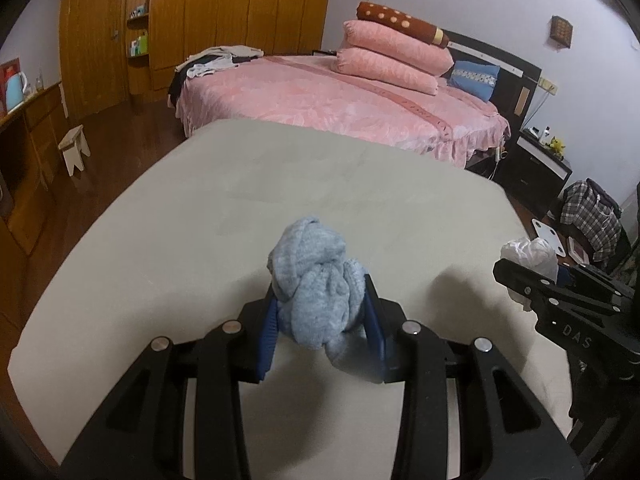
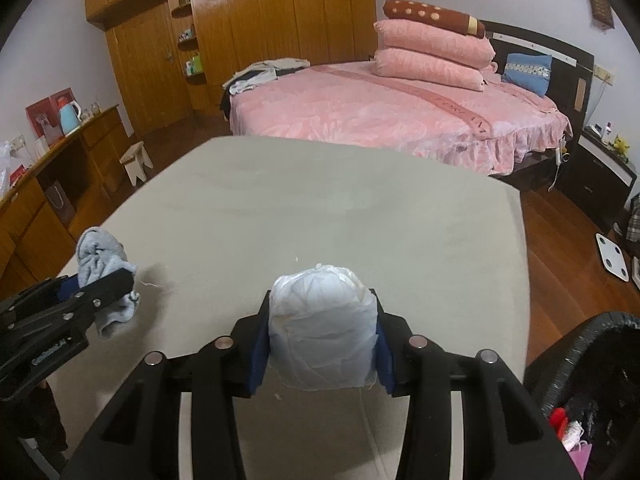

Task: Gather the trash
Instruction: 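Lift and carry the grey sock and white tissue ball toward the bin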

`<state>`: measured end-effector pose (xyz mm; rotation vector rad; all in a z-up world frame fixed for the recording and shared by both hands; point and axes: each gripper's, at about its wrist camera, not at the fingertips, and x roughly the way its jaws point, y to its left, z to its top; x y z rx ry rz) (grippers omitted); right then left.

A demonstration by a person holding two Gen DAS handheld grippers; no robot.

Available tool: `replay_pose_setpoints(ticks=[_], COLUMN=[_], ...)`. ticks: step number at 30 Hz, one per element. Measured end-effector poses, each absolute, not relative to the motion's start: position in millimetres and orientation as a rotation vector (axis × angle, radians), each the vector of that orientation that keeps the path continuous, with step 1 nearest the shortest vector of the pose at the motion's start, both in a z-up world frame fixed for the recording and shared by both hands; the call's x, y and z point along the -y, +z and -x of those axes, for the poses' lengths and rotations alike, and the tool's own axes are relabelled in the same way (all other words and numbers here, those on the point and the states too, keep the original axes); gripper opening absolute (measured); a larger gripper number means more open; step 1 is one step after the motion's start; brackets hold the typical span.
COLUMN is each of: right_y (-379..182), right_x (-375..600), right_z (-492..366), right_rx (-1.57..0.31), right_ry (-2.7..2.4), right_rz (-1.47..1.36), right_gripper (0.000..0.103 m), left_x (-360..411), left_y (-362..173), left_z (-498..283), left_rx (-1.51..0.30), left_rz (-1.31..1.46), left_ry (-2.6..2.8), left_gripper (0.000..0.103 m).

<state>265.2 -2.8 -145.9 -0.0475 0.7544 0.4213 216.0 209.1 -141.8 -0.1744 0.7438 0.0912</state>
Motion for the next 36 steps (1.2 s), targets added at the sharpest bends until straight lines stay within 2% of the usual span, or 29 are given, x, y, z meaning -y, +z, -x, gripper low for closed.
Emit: replay_pose_setpoints(ticks=[20, 36], right_y=[-63, -17], right_x=[52, 143], right_z=[-201, -159], right_rx=[-0.571, -0.453], right_ry=[0.424, 0.313], right_rz=[0.021, -0.035], right_gripper=[0.043, 0.043], left_x=[-150, -49], left_y=[-66, -22], left_z=[-163, -154], left_rx=[-0.618, -0.529], left_rz=[0.127, 0.058], left_ry=[0.016, -0.151], left_gripper=[0.037, 0.037])
